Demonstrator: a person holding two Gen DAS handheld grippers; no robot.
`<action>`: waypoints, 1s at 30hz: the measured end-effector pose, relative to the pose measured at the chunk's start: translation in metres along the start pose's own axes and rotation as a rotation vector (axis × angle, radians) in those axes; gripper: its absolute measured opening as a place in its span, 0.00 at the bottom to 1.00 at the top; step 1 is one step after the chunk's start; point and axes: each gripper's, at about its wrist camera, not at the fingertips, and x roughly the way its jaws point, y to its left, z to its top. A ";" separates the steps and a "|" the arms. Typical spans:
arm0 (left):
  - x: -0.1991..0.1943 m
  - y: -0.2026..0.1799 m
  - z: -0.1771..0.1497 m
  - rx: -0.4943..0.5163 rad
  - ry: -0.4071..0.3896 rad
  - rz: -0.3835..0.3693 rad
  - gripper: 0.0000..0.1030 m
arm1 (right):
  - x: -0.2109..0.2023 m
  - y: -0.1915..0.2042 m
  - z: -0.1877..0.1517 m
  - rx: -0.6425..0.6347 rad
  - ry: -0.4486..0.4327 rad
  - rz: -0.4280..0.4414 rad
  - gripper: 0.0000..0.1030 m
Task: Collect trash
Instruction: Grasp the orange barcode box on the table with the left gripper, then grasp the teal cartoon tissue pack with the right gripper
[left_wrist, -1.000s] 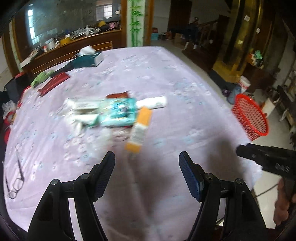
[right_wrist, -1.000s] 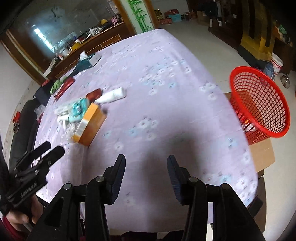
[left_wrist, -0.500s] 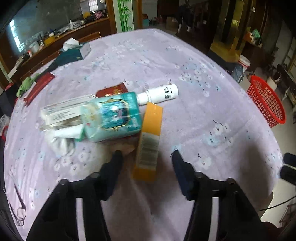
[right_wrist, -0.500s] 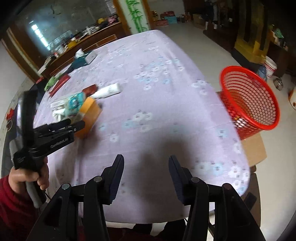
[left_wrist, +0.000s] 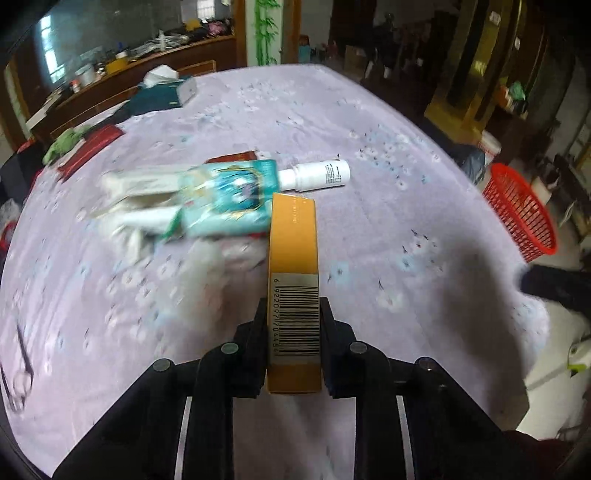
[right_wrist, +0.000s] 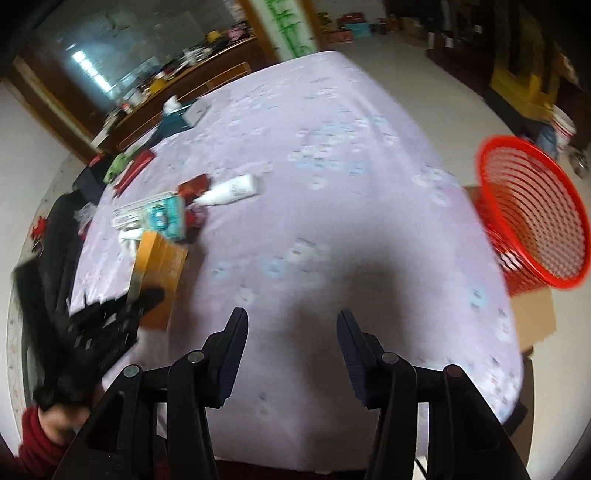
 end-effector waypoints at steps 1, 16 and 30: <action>-0.007 0.004 -0.005 -0.011 -0.007 0.001 0.22 | 0.005 0.011 0.006 -0.023 0.006 0.026 0.52; -0.067 0.092 -0.062 -0.175 -0.050 0.100 0.22 | 0.091 0.157 0.113 -0.315 -0.015 0.153 0.52; -0.068 0.127 -0.061 -0.182 -0.064 0.082 0.22 | 0.132 0.149 0.051 -0.393 0.217 0.187 0.48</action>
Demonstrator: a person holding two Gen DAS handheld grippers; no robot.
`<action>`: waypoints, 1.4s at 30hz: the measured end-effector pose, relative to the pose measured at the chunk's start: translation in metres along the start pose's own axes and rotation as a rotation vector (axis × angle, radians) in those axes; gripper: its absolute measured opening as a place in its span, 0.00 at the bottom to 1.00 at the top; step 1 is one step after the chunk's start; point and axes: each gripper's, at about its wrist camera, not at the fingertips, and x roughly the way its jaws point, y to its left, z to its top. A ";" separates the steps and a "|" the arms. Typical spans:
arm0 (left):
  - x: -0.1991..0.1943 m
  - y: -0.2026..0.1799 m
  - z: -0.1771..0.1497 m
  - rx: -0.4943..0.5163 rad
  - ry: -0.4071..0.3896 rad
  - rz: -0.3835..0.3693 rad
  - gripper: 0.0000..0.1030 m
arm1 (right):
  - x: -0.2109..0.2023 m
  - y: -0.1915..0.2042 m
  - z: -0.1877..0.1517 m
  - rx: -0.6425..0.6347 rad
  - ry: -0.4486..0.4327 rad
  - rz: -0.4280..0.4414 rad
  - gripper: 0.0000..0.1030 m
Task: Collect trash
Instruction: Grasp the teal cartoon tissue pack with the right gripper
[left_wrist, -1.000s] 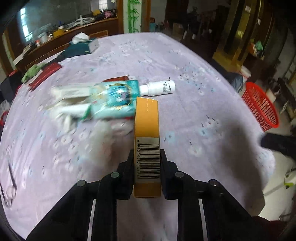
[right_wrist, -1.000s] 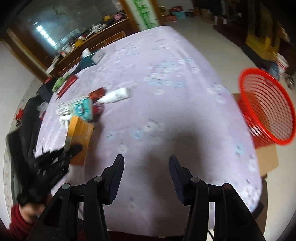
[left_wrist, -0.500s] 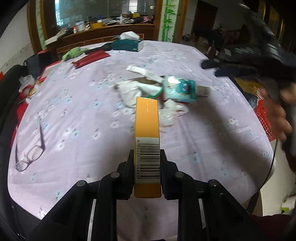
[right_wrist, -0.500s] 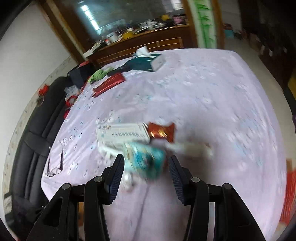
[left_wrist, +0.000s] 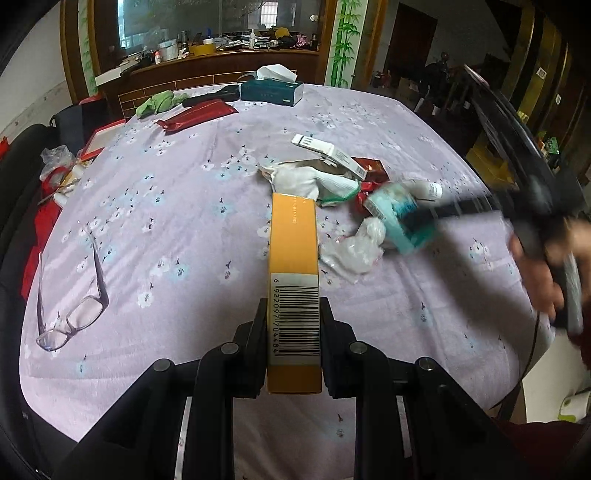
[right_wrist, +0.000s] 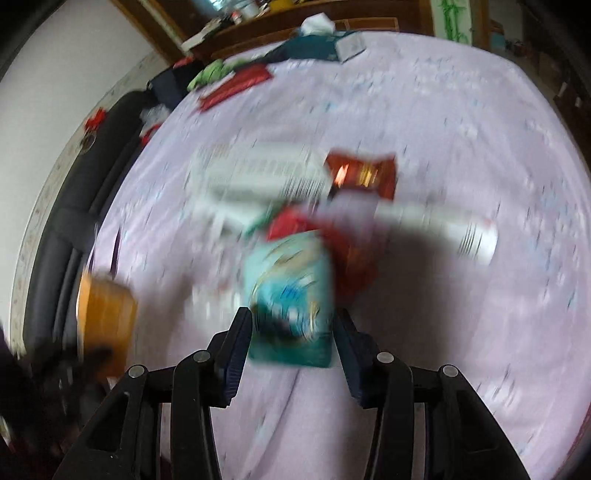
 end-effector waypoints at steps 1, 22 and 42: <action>0.001 0.002 0.002 -0.002 -0.001 -0.004 0.22 | 0.002 0.002 -0.006 -0.005 -0.001 -0.009 0.48; 0.006 0.009 0.007 0.005 -0.023 -0.051 0.22 | -0.002 -0.026 -0.014 0.501 -0.100 -0.029 0.71; 0.013 0.011 0.003 0.009 -0.022 -0.067 0.22 | 0.017 0.010 -0.017 0.297 -0.097 -0.229 0.27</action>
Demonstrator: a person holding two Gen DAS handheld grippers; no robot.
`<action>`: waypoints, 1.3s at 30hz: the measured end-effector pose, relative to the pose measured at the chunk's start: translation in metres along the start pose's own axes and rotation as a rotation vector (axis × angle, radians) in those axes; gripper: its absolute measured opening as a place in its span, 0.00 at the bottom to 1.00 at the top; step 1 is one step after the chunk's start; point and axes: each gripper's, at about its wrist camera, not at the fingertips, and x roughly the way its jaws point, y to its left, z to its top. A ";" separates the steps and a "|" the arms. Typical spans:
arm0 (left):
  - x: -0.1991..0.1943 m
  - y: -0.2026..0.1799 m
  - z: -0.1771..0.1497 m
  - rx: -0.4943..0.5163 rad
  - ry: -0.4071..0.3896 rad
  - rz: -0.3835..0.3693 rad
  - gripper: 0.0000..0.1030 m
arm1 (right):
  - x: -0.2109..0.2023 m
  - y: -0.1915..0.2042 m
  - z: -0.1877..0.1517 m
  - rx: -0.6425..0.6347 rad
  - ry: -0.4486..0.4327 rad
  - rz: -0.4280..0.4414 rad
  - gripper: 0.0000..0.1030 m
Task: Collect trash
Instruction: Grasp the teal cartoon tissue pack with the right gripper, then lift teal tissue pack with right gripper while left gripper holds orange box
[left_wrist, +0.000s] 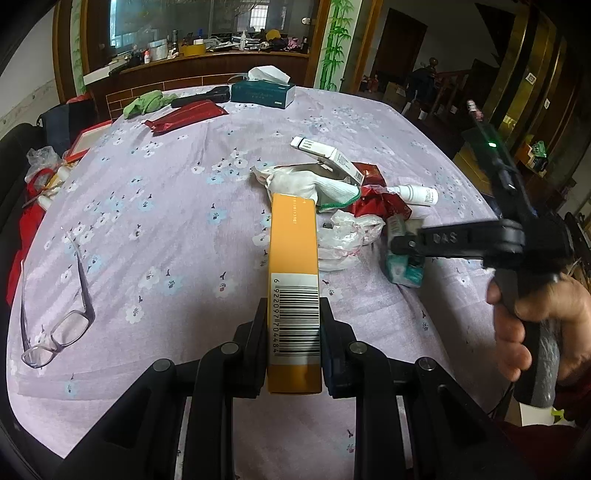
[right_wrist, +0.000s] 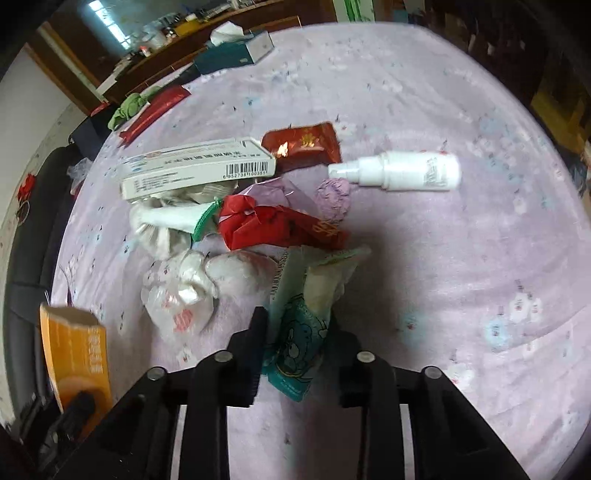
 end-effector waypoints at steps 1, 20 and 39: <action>0.000 -0.002 0.000 0.003 0.000 0.000 0.22 | -0.009 -0.001 -0.005 -0.007 -0.022 0.005 0.26; 0.005 -0.077 0.005 0.105 -0.021 -0.024 0.22 | -0.095 -0.041 -0.050 -0.063 -0.212 -0.015 0.26; 0.013 -0.127 0.009 0.168 -0.060 0.076 0.22 | -0.110 -0.085 -0.072 -0.035 -0.201 -0.040 0.27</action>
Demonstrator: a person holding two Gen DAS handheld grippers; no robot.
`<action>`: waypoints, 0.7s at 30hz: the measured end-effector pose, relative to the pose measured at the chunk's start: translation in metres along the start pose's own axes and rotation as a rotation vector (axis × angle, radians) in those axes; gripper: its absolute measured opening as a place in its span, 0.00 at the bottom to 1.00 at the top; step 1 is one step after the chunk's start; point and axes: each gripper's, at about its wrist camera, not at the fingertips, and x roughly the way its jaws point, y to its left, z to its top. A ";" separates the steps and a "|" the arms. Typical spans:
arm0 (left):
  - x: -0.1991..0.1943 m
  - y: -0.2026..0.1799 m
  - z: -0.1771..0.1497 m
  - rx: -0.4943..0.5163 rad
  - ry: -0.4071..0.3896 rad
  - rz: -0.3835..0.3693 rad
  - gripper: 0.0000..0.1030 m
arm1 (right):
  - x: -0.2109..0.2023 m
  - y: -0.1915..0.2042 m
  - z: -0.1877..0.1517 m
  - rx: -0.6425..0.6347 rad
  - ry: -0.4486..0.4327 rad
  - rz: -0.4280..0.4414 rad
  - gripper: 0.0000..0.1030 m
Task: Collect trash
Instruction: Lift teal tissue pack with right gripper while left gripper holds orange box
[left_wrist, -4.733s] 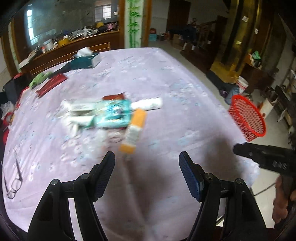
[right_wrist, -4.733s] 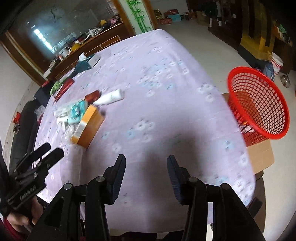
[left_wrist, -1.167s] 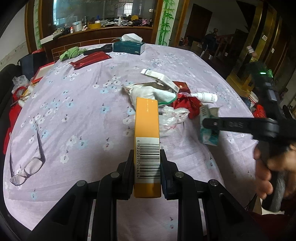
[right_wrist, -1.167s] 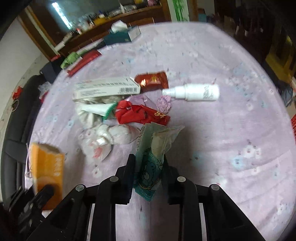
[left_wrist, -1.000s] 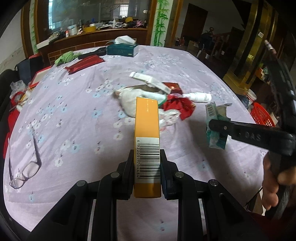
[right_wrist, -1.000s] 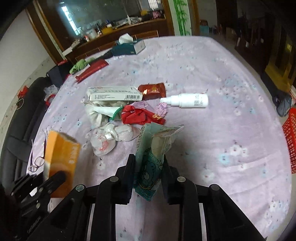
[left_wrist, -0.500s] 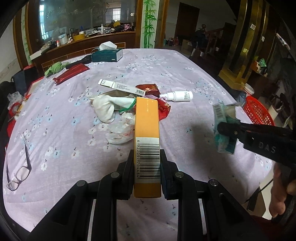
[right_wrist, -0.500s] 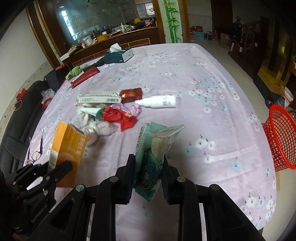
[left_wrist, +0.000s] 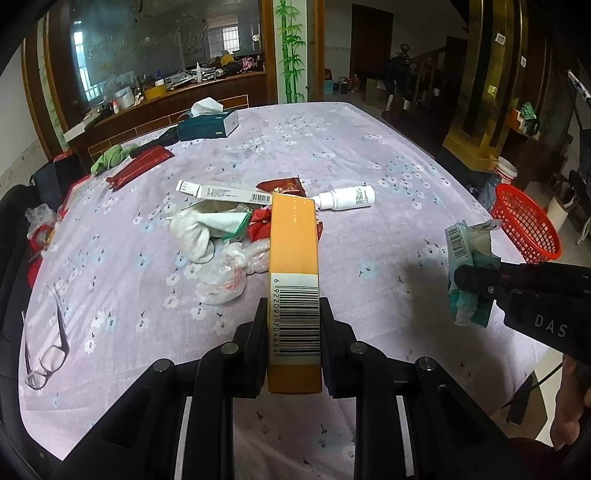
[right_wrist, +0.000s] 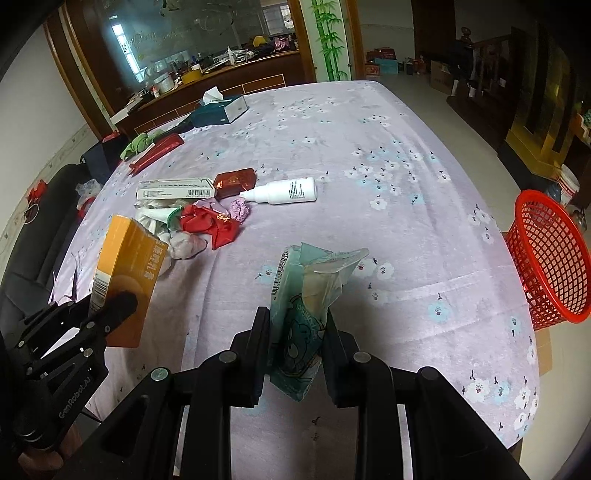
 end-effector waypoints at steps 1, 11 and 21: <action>0.000 0.000 0.000 0.001 -0.001 0.001 0.22 | 0.000 -0.001 0.000 0.003 0.001 0.001 0.27; -0.003 -0.002 0.002 0.017 -0.008 0.015 0.22 | 0.002 -0.003 0.002 0.020 0.011 0.008 0.27; -0.004 0.002 0.004 0.010 -0.014 0.018 0.22 | 0.006 0.004 0.005 0.001 0.016 0.011 0.27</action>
